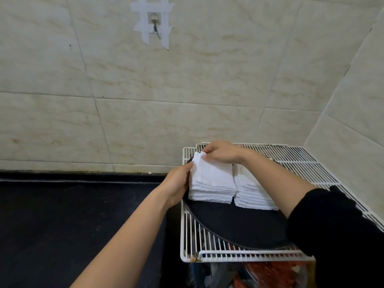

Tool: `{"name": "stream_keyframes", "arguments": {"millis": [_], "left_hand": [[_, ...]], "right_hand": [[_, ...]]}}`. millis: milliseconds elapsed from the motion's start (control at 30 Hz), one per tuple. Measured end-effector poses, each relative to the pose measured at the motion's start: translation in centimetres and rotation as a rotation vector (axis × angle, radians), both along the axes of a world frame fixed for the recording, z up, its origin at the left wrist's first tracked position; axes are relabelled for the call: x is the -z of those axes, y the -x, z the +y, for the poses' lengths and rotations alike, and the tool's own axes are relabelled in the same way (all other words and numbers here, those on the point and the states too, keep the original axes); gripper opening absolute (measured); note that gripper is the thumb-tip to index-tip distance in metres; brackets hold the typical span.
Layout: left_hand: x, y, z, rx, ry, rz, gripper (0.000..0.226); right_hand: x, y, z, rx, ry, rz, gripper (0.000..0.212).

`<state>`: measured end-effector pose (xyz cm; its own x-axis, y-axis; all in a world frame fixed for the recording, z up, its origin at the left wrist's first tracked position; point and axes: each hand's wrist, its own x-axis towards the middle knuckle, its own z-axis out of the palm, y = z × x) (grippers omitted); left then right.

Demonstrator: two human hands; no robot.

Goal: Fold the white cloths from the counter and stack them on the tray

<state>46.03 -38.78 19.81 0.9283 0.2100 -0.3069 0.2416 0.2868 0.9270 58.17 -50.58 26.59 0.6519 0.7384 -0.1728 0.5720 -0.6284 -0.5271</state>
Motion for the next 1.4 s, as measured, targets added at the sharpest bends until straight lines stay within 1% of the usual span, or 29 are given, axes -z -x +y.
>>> {"name": "stream_keyframes", "arguments": {"millis": [100, 167, 300, 367, 400, 433, 467, 500, 567, 600, 633, 733, 767, 800, 867, 900, 1000, 1100, 1200, 1300, 1333, 1400], "left_hand": [[0.1, 0.0, 0.0, 0.045, 0.123, -0.010, 0.064], [0.2, 0.0, 0.0, 0.082, 0.146, -0.023, 0.074], [0.0, -0.3, -0.4, 0.085, 0.086, -0.006, 0.075], [0.2, -0.4, 0.0, 0.073, 0.050, -0.025, 0.073], [0.4, -0.3, 0.2, 0.072, 0.022, -0.040, 0.071], [0.6, -0.4, 0.5, 0.074, -0.001, -0.052, 0.067], [0.7, -0.4, 0.6, 0.080, -0.019, -0.059, 0.062], [0.7, -0.3, 0.7, 0.084, -0.034, -0.057, 0.059], [0.7, -0.4, 0.7, 0.104, -0.062, -0.056, 0.059], [0.8, -0.5, 0.7, 0.111, -0.082, -0.055, 0.062], [0.7, -0.6, 0.6, 0.111, -0.106, -0.053, 0.068], [0.2, -0.7, 0.3, 0.135, -0.156, -0.026, 0.098], [0.2, -0.8, 0.2, 0.135, -0.165, -0.017, 0.104], [0.1, -0.8, 0.2, 0.130, -0.172, -0.014, 0.104], [-0.1, -1.0, 0.1, 0.136, -0.172, -0.017, 0.099], [-0.1, -1.1, 0.1, 0.139, -0.163, -0.021, 0.100], [0.2, -1.6, 0.0, 0.119, -0.138, -0.036, 0.120], [0.1, -1.6, 0.0, 0.075, -0.168, -0.010, 0.128], [0.1, -1.3, -0.2, 0.119, -0.141, -0.001, 0.128], [-0.4, -0.6, -0.6, 0.121, -0.172, 0.008, 0.117], [-1.0, -0.4, -0.8, 0.109, -0.231, -0.002, 0.110], [-2.0, -0.2, -0.8, 0.056, -0.449, -0.083, 0.082]], "right_hand": [[0.4, 0.4, 0.5, 0.015, -0.082, 0.024, 0.023], [0.6, 0.4, 0.5, 0.035, -0.154, 0.042, 0.024], [0.5, 0.3, 0.0, 0.040, -0.181, 0.066, 0.024], [-0.4, 0.0, -0.5, 0.084, -0.240, 0.028, 0.025], [-1.2, -0.2, -1.0, 0.125, -0.269, -0.024, 0.020], [-2.0, -0.4, -1.6, 0.171, -0.258, -0.093, 0.012], [-2.7, -0.6, -2.2, 0.204, -0.192, -0.149, 0.005], [-3.1, -0.5, -2.7, 0.220, -0.087, -0.170, 0.009], [-3.2, 0.2, -3.3, 0.234, 0.152, -0.124, 0.017], [-2.9, 0.6, -3.4, 0.253, 0.231, -0.090, 0.020], [-2.6, 0.9, -3.5, 0.278, 0.265, -0.065, 0.023], [-2.1, 1.4, -3.3, 0.329, 0.227, -0.010, 0.024], [-2.1, 1.4, -3.3, 0.337, 0.213, 0.009, 0.022], [-2.1, 1.5, -3.4, 0.343, 0.207, 0.026, 0.020], [-1.9, 1.5, -3.5, 0.355, 0.176, 0.067, 0.021], [-1.8, 1.5, -3.7, 0.362, 0.146, 0.092, 0.022], [-1.9, 1.5, -4.1, 0.386, 0.081, 0.115, 0.023], [-2.4, 1.7, -4.7, 0.359, 0.130, 0.141, 0.024], [-1.9, 2.2, -4.7, 0.329, 0.167, 0.168, 0.025], [-1.1, 2.4, -4.4, 0.345, 0.108, 0.132, 0.029], [-1.5, 2.3, -4.7, 0.357, 0.082, 0.127, 0.028], [-2.9, 1.7, -5.9, 0.401, -0.005, 0.109, 0.023]]}}
